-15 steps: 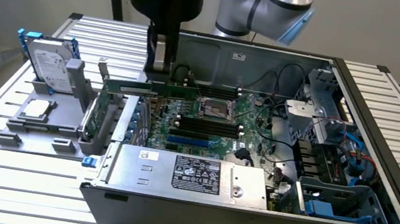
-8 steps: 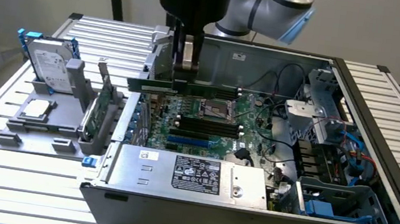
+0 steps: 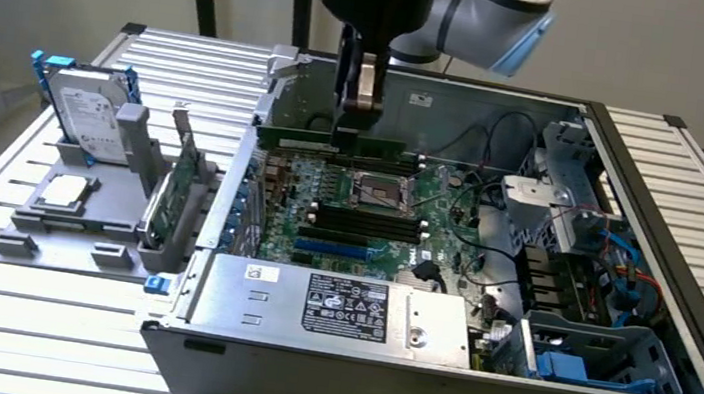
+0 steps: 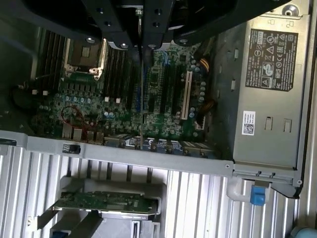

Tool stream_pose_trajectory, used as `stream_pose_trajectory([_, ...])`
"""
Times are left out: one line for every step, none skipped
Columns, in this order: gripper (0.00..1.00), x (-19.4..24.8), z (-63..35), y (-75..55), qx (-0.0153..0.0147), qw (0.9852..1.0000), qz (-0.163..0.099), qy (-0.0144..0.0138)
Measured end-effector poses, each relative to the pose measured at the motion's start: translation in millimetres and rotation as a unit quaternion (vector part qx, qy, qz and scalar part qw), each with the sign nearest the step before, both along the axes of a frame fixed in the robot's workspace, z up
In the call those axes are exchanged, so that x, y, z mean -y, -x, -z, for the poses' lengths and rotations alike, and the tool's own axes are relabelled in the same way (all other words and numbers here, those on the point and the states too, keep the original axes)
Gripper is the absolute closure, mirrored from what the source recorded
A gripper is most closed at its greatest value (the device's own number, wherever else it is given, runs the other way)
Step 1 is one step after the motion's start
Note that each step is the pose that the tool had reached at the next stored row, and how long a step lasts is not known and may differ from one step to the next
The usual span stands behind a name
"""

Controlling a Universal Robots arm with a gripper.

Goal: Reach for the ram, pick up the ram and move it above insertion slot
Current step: 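Pick up the ram and move it above insertion slot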

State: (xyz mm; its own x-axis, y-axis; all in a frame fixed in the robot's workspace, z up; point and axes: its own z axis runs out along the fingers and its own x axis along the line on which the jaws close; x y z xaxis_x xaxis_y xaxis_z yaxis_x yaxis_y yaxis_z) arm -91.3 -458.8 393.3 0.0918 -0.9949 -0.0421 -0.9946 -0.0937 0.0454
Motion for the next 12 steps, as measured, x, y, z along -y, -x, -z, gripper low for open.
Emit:
stream_pose_trajectory([0.87,-3.5,0.7,-2.3,0.0000,1.0000,0.000,0.0001])
stream_pose_trajectory([0.87,-7.4,1.6,-4.7,0.0000,1.0000,0.000,0.0002])
stream_pose_trajectory([0.87,-10.9,2.5,-6.8,0.0000,1.0000,0.000,0.0003])
stream_pose_trajectory([0.87,-14.4,3.4,-8.8,0.0000,1.0000,0.000,0.0004])
stream_pose_trajectory([0.87,-18.0,4.4,-10.8,0.0000,1.0000,0.000,0.0004])
stream_pose_trajectory([0.87,-21.4,5.6,-12.7,0.0000,1.0000,0.000,0.0004])
stream_pose_trajectory([0.87,-24.5,6.8,-14.6,0.0000,1.0000,0.000,0.0004])
stream_pose_trajectory([0.87,-27.5,8.1,-16.4,0.0000,1.0000,0.000,0.0004])
stream_pose_trajectory([0.87,-30.3,9.4,-18.2,0.0000,1.0000,0.000,0.0004])
stream_pose_trajectory([0.87,-33.1,10.7,-20.0,0.0000,1.0000,0.000,0.0005])
stream_pose_trajectory([0.87,-35.7,12.2,-21.9,0.0000,1.0000,0.000,0.0004])
stream_pose_trajectory([0.87,-37.8,13.6,-23.9,0.0000,1.0000,0.000,0.0005])
